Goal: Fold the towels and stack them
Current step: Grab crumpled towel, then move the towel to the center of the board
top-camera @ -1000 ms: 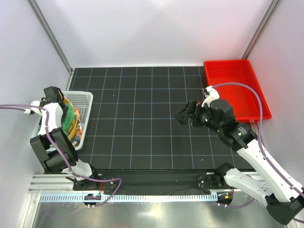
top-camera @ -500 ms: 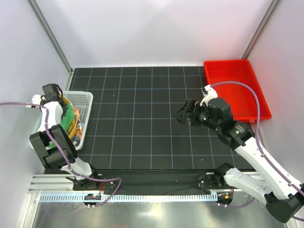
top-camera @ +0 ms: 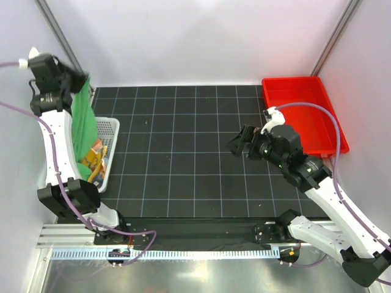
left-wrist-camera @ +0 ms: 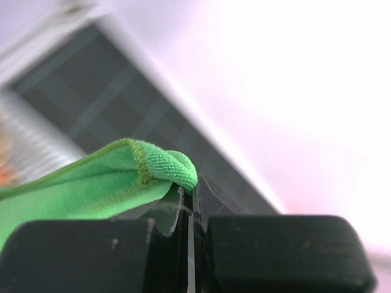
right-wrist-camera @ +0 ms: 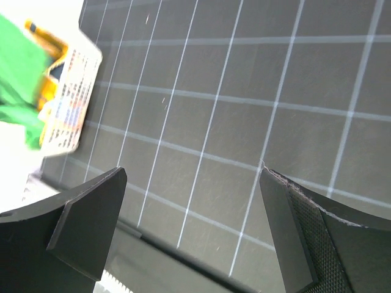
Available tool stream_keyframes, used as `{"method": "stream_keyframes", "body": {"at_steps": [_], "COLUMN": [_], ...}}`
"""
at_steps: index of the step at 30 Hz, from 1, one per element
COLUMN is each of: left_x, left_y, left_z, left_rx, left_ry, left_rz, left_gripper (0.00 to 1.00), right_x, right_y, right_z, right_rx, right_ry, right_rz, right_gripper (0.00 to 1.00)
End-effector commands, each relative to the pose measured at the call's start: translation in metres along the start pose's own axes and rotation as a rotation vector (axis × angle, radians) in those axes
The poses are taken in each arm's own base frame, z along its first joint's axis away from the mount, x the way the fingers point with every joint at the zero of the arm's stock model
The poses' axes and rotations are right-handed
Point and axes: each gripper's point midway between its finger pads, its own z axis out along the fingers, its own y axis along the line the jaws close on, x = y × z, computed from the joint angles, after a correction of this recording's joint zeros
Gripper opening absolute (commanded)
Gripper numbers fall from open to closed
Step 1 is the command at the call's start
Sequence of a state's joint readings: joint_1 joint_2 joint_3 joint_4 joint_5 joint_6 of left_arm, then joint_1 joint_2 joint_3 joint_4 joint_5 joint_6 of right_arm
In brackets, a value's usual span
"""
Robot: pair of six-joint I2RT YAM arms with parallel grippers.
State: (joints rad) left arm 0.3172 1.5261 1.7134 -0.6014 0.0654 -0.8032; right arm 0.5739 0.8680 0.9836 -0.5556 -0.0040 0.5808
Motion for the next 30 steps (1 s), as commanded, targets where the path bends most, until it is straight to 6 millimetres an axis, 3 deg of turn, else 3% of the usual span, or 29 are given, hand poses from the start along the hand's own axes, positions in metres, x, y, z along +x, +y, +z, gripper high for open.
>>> {"method": "stream_keyframes", "body": {"at_steps": [1, 2, 3, 5, 6, 7, 11, 12, 14, 15, 16, 18, 19, 22, 23, 26, 30], "left_x": [0.024, 0.026, 0.04, 0.085, 0.1, 0.126, 0.183, 0.205, 0.223, 0.232, 0.258, 0.286, 0.315, 0.358, 0.38, 0.41, 0.428], "left_y": [-0.128, -0.164, -0.181, -0.232, -0.242, -0.256, -0.261, -0.25, -0.24, -0.231, -0.204, -0.182, -0.149, -0.094, -0.059, -0.002, 0.04], "left_z": [-0.056, -0.081, -0.086, -0.13, -0.138, -0.16, -0.209, -0.209, -0.225, -0.224, -0.214, -0.208, -0.193, -0.167, -0.157, -0.133, -0.122], "left_rx": [0.446, 0.564, 0.614, 0.818, 0.858, 0.931, 1.079, 1.083, 1.119, 1.106, 1.045, 1.024, 0.928, 0.749, 0.649, 0.457, 0.329], "left_ry": [0.16, 0.173, 0.213, 0.342, 0.391, 0.464, 0.668, 0.748, 0.784, 0.805, 0.871, 0.928, 0.991, 1.06, 1.095, 1.101, 1.105], "left_rz": [0.107, 0.142, 0.155, 0.206, 0.207, 0.233, 0.292, 0.294, 0.308, 0.308, 0.297, 0.285, 0.263, 0.25, 0.25, 0.271, 0.298], "left_gripper": [0.0, 0.0, 0.0, 0.0, 0.0, 0.0, 0.0, 0.0, 0.0, 0.0, 0.0, 0.0, 0.0, 0.0, 0.0, 0.0, 0.01], "right_x": [-0.046, -0.051, -0.064, -0.069, -0.075, -0.075, -0.076, -0.072, -0.069, -0.062, -0.061, -0.049, -0.045, -0.023, -0.018, 0.002, 0.031], "right_y": [0.003, -0.001, -0.007, -0.012, -0.012, -0.013, -0.005, -0.005, -0.001, -0.002, -0.001, -0.003, -0.004, -0.015, -0.019, -0.039, -0.07], "right_z": [-0.021, -0.023, -0.028, -0.028, -0.031, -0.03, -0.025, -0.02, -0.014, -0.008, -0.003, 0.006, 0.014, 0.039, 0.048, 0.079, 0.119], "right_rx": [0.041, 0.072, 0.121, 0.164, 0.176, 0.184, 0.16, 0.153, 0.123, 0.121, 0.11, 0.097, 0.095, 0.111, 0.126, 0.196, 0.332], "right_ry": [-0.169, -0.187, -0.233, -0.239, -0.255, -0.246, -0.215, -0.198, -0.184, -0.163, -0.157, -0.122, -0.111, -0.04, -0.021, 0.029, 0.129], "right_rz": [-0.051, -0.054, -0.054, -0.069, -0.07, -0.078, -0.104, -0.114, -0.126, -0.132, -0.136, -0.141, -0.143, -0.153, -0.152, -0.145, -0.105], "right_gripper": [1.0, 1.0, 1.0, 1.0, 1.0, 1.0, 1.0, 1.0, 0.98, 0.98, 0.97, 0.95, 0.92, 0.88, 0.86, 0.8, 0.67]}}
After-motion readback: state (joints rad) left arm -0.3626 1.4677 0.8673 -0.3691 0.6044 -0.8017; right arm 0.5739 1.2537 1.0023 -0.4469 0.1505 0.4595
